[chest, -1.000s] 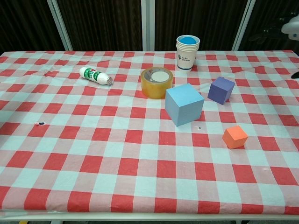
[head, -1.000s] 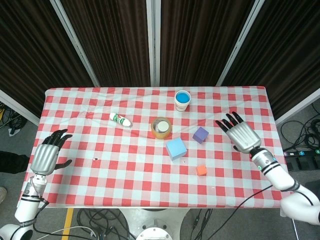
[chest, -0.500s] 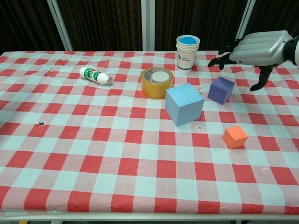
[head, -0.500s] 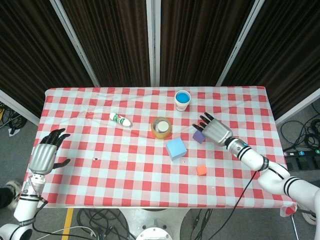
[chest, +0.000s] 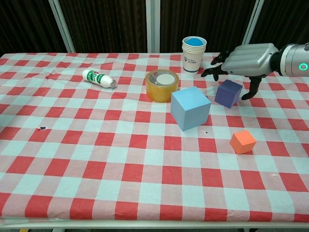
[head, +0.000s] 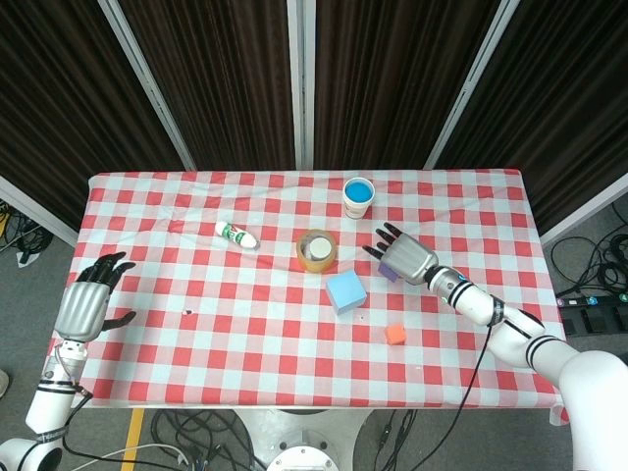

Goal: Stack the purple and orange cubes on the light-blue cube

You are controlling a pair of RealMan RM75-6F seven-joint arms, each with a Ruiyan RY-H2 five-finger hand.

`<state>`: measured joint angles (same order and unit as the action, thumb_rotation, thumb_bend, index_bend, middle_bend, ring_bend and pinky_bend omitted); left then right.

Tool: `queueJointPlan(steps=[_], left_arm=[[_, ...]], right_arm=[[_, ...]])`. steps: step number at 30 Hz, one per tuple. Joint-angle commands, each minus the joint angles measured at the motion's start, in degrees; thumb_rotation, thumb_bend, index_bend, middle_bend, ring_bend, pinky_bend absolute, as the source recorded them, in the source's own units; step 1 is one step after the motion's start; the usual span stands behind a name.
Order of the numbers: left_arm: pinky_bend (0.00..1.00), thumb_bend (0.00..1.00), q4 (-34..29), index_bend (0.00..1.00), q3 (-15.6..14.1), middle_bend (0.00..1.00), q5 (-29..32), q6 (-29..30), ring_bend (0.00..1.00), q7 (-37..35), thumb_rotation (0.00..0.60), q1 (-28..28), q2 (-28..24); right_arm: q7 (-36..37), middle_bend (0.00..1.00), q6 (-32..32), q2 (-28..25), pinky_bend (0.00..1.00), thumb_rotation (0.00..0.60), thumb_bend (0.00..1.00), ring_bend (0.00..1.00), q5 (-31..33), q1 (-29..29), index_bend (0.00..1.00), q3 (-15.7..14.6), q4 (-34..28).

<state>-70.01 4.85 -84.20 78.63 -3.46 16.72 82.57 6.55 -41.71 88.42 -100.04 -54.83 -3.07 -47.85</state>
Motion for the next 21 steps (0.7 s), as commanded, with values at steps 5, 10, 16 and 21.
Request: queueJointPlan(steps=[5, 10, 16, 21], left_arm=[[0.29, 0.11, 0.3, 0.28, 0.0, 0.24, 0.2, -0.3, 0.16, -0.1, 0.600, 0.0, 0.1], [0.29, 0.11, 0.6, 0.28, 0.0, 0.24, 0.3, -0.4, 0.16, -0.3, 0.600, 0.0, 0.2], [0.29, 0.11, 0.5, 0.28, -0.1, 0.24, 0.3, -0.4, 0.16, -0.5, 0.600, 0.0, 0.2], [0.29, 0.11, 0.5, 0.28, 0.0, 0.24, 0.3, -0.4, 0.16, -0.8, 0.600, -0.1, 0.1]], right_arm=[[2.3, 0.31, -1.3, 2.6, 0.00, 0.600, 0.12, 0.00, -0.5, -0.3, 0.01, -1.9, 4.0], [3.1, 0.36, -2.9, 4.2, 0.00, 0.600, 0.13, 0.04, -0.4, -0.1, 0.03, -2.4, 6.2], [4.0, 0.47, -6.3, 4.6, 0.00, 0.600, 0.16, 0.14, -0.1, 0.4, 0.09, -2.2, 7.1], [3.1, 0.51, -7.9, 2.1, 0.00, 0.600, 0.16, 0.16, 0.1, 0.1, 0.10, -1.9, 4.9]])
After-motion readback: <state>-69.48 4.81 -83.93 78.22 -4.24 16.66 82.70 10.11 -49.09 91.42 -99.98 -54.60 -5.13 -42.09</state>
